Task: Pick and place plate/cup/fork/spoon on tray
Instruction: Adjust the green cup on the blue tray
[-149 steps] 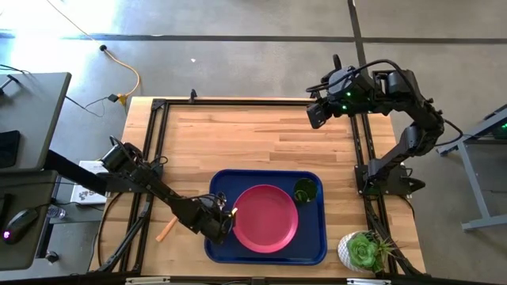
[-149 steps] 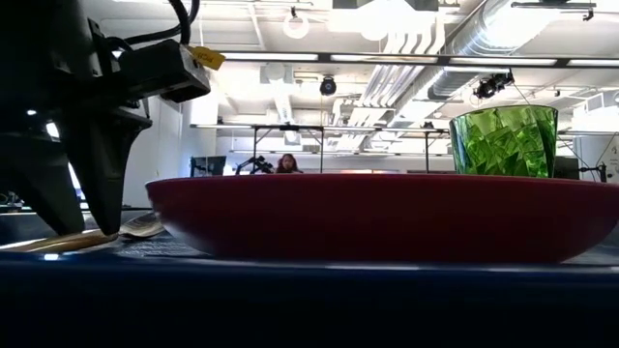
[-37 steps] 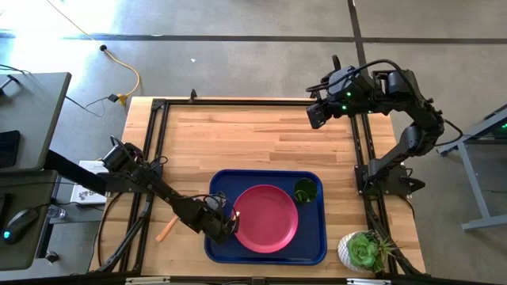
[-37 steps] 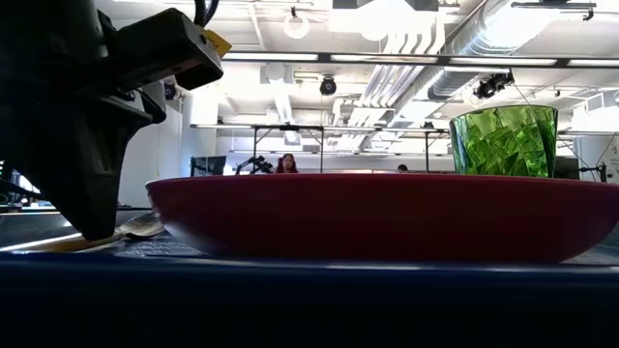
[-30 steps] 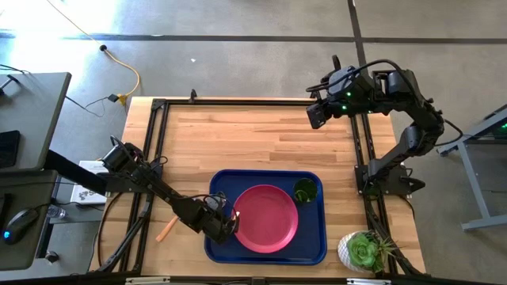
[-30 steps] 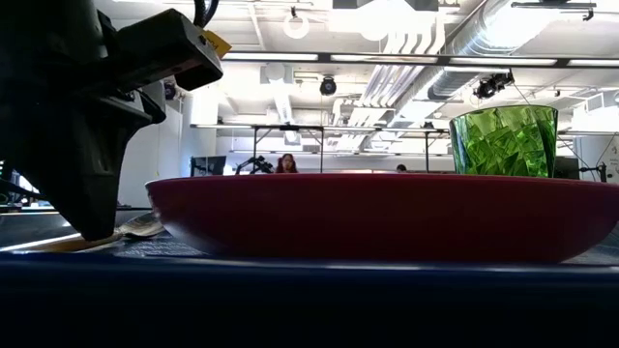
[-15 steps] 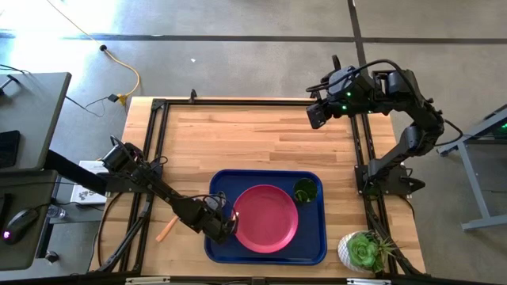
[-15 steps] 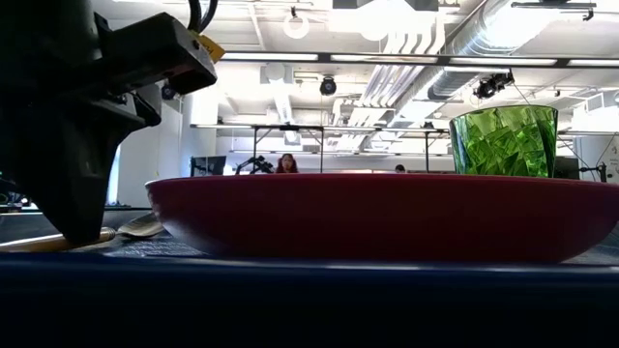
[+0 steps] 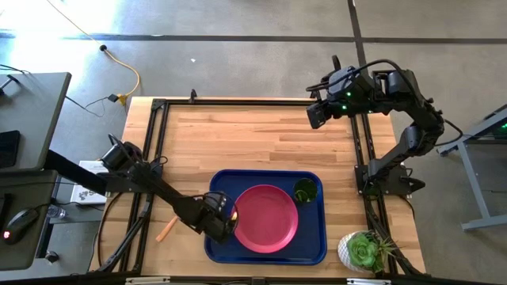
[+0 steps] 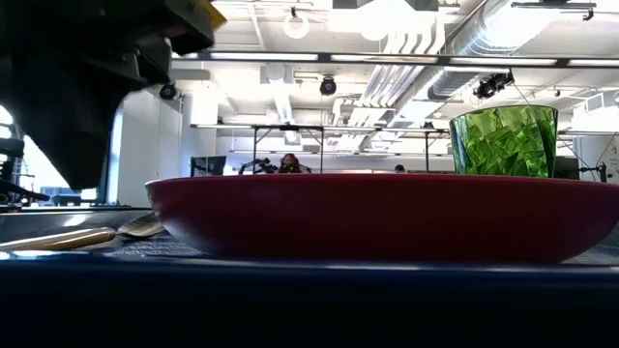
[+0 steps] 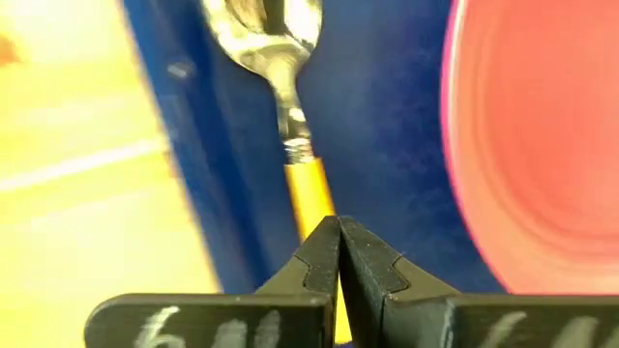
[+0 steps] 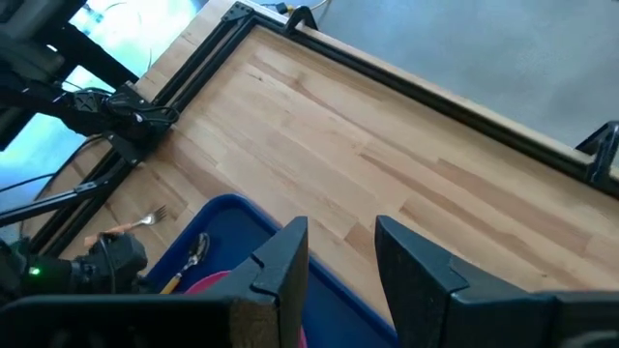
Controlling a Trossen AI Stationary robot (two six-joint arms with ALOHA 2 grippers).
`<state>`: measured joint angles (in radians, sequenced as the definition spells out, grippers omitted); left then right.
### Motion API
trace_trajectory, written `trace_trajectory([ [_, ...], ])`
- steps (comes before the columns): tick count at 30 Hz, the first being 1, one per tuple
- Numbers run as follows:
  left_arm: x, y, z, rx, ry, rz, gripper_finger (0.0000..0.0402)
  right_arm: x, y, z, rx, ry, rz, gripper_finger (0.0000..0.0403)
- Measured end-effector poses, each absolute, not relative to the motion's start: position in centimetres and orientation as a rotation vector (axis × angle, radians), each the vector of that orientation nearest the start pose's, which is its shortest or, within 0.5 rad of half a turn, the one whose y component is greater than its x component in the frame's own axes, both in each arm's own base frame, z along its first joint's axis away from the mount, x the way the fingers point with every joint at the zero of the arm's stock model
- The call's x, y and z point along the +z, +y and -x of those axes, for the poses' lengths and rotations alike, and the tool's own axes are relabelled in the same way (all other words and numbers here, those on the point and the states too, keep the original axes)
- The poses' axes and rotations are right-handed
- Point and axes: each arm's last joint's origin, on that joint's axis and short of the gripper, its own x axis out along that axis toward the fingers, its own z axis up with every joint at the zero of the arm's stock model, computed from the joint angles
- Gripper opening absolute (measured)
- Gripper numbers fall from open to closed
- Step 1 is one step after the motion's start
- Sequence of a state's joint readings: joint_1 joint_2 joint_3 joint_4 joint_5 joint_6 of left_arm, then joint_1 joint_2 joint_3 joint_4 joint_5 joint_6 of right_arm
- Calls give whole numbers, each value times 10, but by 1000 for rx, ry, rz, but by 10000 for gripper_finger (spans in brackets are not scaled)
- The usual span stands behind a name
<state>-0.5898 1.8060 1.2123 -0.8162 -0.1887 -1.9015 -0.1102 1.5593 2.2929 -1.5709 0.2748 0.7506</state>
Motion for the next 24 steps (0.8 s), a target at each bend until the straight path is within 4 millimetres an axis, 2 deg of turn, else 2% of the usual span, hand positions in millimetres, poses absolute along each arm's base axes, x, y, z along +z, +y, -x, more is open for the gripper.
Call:
trace_trajectory([
  [6,218,-173,-272,847,1023,961,0,505,-15,-223,-586,679,-614,114],
  [11,257,-161,-259,721,893,888,0,488,7,-233,-557,761,-611,114],
  [17,295,-139,-232,652,816,775,0,447,35,-249,-590,919,-611,114],
  [24,319,-118,-202,641,814,662,0,396,61,-256,-707,1068,-639,114],
])
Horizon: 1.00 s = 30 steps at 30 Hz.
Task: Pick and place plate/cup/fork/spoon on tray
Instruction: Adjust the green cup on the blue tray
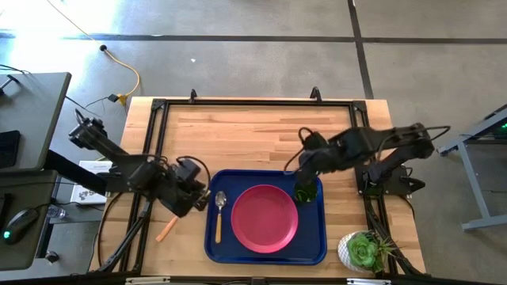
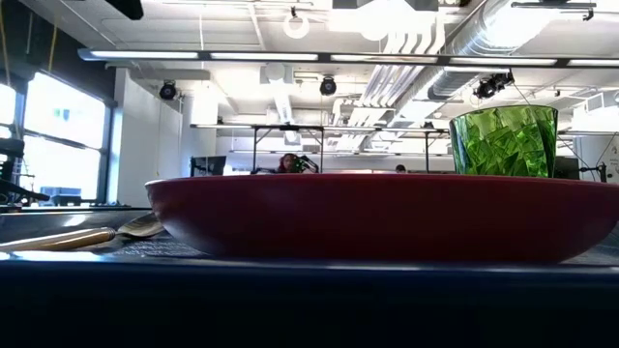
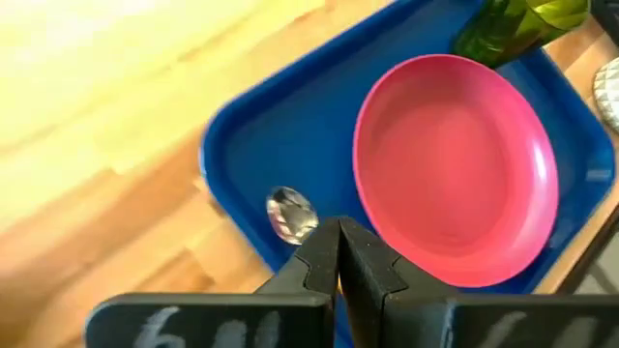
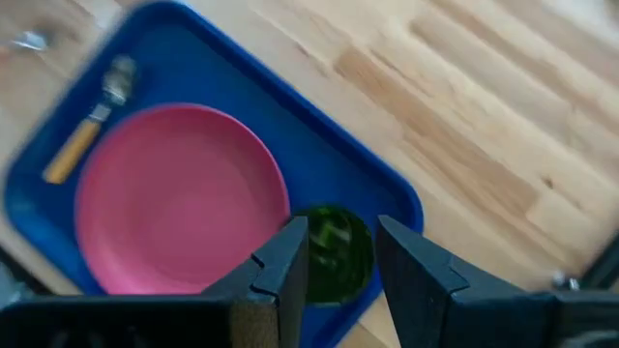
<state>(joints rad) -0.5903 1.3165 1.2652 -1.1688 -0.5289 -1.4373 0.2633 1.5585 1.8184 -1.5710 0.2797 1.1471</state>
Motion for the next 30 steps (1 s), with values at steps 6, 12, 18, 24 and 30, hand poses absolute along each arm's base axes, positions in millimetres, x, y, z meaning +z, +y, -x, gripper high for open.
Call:
trace_trajectory([
  [6,328,-105,-185,658,836,577,0,360,71,-255,-812,1161,-641,114],
  [12,330,-93,-177,715,844,526,1,332,73,-251,-851,1288,-628,115],
  [18,333,-81,-174,758,841,492,26,309,72,-247,-837,1404,-549,115],
  [24,334,-74,-177,750,860,450,63,297,67,-253,-752,1428,-508,115],
  [30,334,-68,-179,778,856,463,71,281,57,-260,-671,1452,-500,115],
])
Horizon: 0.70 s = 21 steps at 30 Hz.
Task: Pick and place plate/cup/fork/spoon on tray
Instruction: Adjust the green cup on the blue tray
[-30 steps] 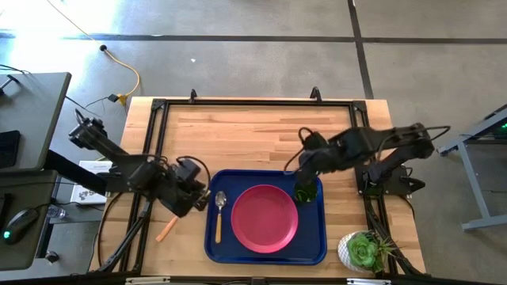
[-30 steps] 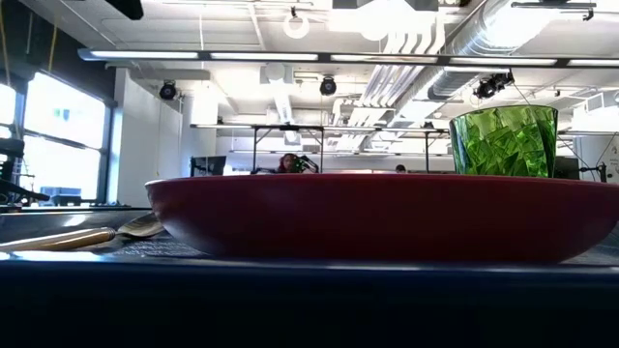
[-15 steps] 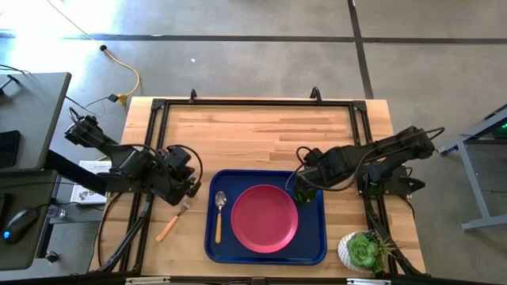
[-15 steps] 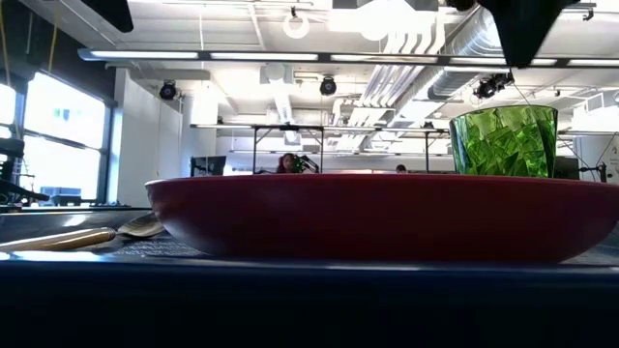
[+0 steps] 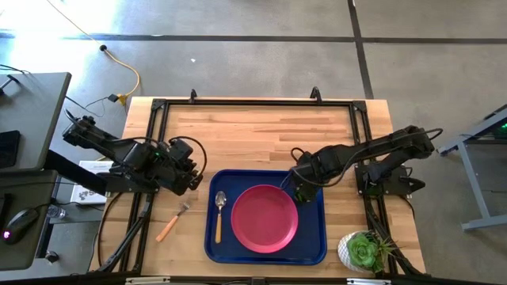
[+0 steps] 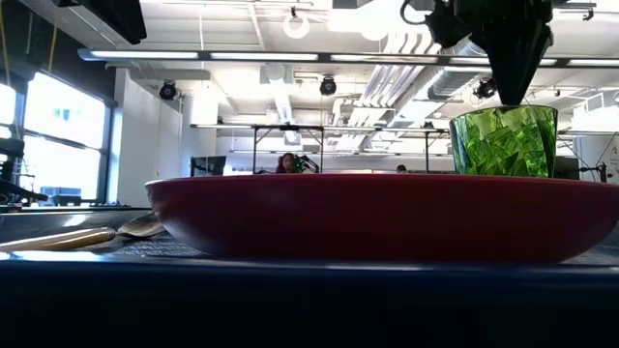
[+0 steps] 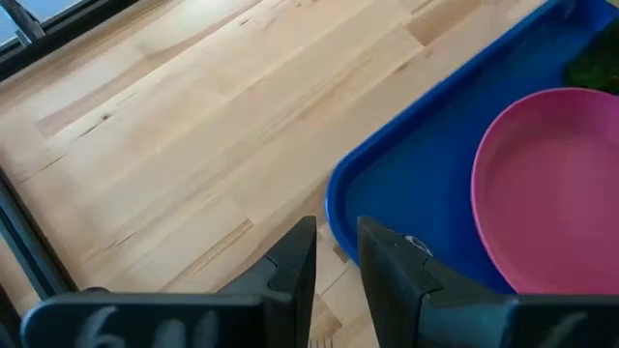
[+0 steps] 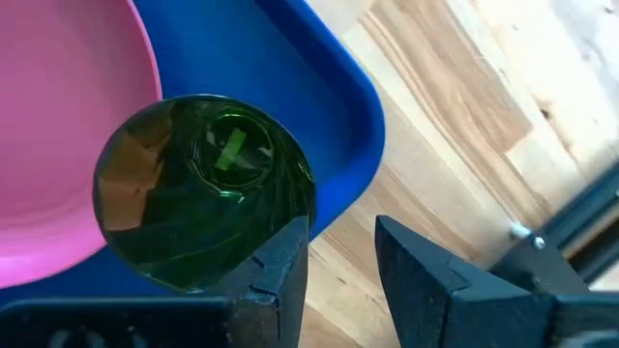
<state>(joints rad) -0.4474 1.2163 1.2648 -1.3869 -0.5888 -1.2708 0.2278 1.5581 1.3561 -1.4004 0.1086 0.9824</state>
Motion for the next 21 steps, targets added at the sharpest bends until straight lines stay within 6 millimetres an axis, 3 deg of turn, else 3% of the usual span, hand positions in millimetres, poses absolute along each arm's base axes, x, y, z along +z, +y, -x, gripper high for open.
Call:
trace_trajectory([
  [17,333,-62,-182,811,851,480,67,276,43,-270,-534,1444,-494,115],
  [21,333,-62,-182,811,851,480,67,265,43,-267,-529,1471,-480,115],
])
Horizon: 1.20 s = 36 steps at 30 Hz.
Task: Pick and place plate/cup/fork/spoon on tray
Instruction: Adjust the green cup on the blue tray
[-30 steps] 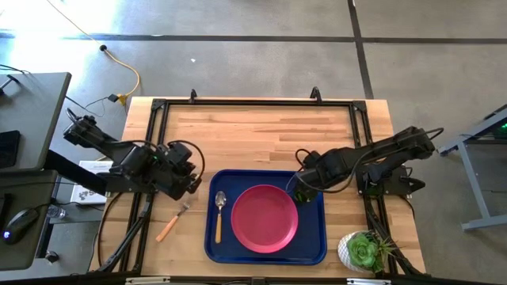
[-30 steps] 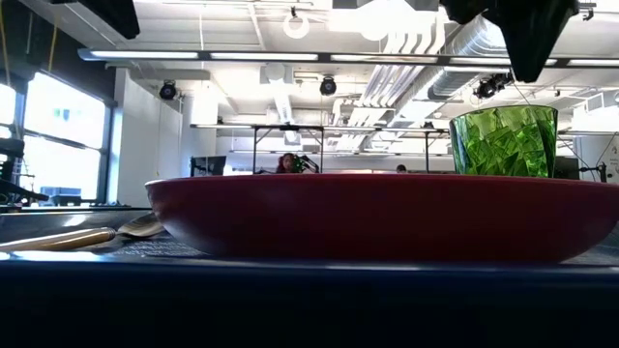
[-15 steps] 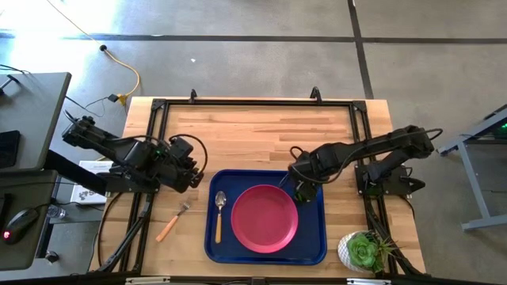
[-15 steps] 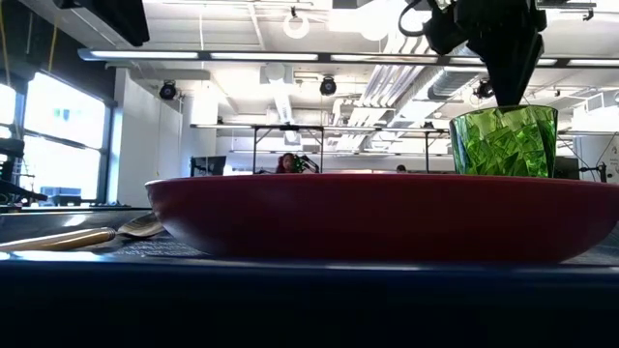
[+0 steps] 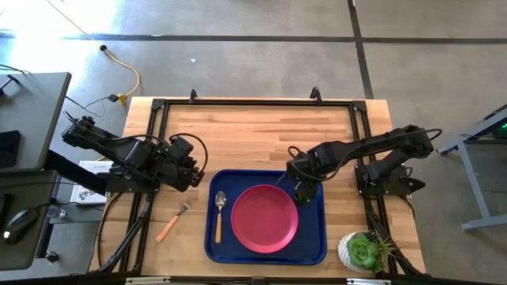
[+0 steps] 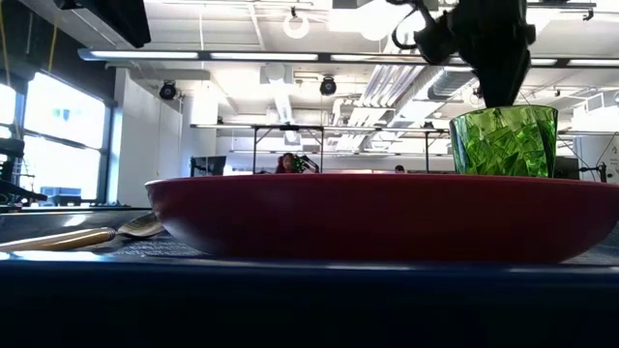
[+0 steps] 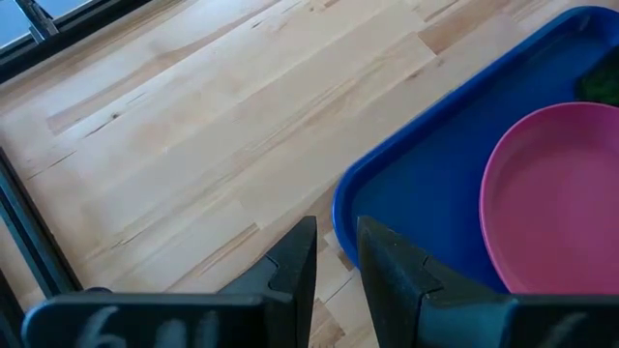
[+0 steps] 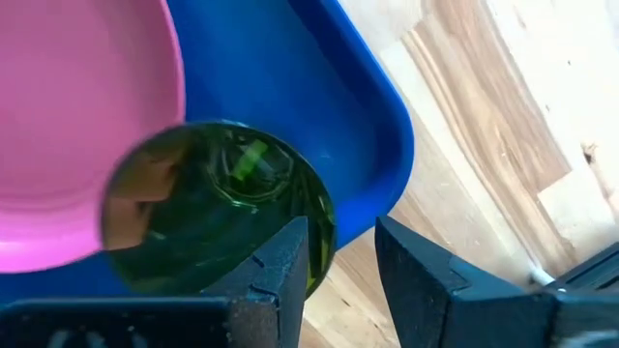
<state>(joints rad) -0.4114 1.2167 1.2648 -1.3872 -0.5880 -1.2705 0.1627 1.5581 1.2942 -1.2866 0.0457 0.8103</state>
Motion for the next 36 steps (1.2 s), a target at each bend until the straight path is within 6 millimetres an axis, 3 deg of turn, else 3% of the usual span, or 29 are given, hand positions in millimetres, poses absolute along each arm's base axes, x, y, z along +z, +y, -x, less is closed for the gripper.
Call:
trace_trajectory([
  [13,333,-62,-182,811,850,479,67,241,43,-263,-542,1500,-510,111],
  [26,333,-62,-182,813,847,477,67,241,32,-264,-602,1492,-558,8],
  [36,333,-62,-182,813,847,477,67,247,27,-254,-682,1571,-502,19],
])
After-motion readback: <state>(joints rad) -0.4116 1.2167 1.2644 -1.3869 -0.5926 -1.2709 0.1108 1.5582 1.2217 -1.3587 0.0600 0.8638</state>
